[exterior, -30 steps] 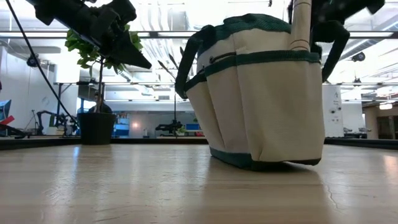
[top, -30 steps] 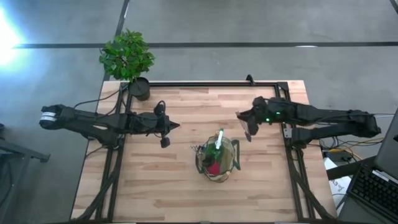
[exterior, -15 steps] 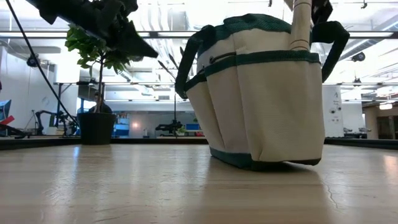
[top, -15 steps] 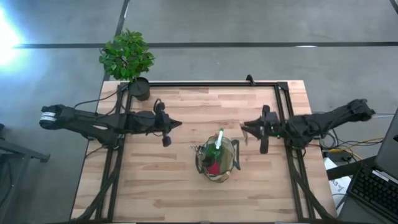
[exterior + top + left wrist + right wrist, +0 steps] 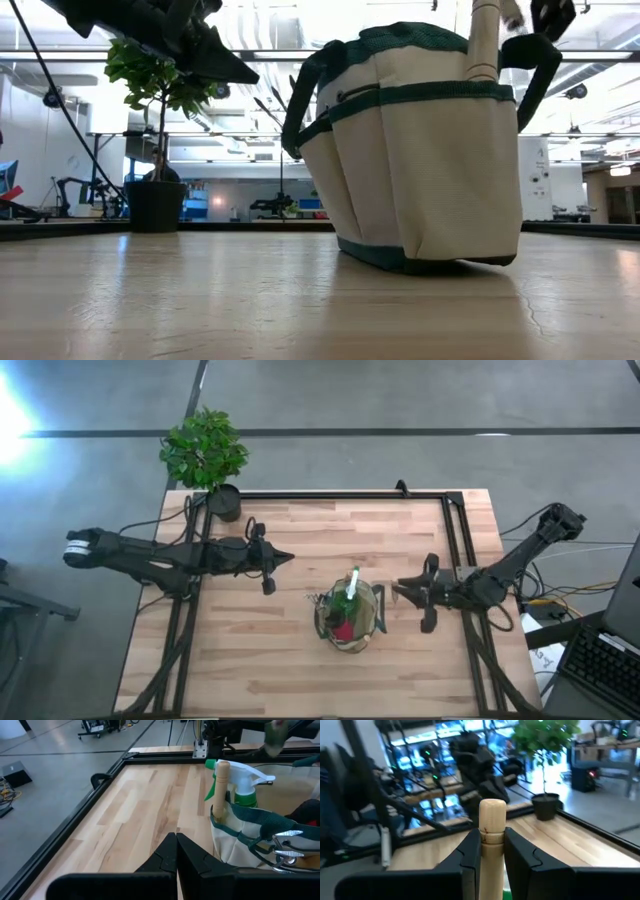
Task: Pick & Place Garden tools in Gardening bag
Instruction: Put the trowel into the gardening bag
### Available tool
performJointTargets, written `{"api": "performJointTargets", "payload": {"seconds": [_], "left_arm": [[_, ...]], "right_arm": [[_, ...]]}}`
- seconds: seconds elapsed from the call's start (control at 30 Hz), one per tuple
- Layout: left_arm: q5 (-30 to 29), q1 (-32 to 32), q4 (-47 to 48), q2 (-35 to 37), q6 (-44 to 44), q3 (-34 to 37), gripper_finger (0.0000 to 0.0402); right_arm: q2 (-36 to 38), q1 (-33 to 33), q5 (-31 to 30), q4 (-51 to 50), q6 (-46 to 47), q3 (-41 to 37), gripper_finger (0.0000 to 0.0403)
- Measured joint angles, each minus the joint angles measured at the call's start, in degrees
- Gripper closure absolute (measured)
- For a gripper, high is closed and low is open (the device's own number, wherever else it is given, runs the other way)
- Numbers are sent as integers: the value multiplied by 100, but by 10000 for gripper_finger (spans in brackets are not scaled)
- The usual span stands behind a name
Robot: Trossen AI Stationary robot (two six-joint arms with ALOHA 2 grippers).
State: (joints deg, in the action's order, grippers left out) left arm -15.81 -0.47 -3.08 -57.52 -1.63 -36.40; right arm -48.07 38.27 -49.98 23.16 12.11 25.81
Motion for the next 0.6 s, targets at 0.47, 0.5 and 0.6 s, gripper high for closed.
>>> {"api": "performJointTargets", "payload": {"seconds": [0.47, 0.5, 0.6], "left_arm": [[6, 0, -198, 0, 24, 0, 399], [6, 0, -231, 0, 22, 0, 399], [6, 0, -295, 0, 5, 0, 399]], "right_arm": [[-907, 395, 127, 2966, -1652, -645, 357], [-975, 394, 198, 3141, -1703, -645, 357], [-1226, 332, 439, 3319, -1714, -620, 357]]}}
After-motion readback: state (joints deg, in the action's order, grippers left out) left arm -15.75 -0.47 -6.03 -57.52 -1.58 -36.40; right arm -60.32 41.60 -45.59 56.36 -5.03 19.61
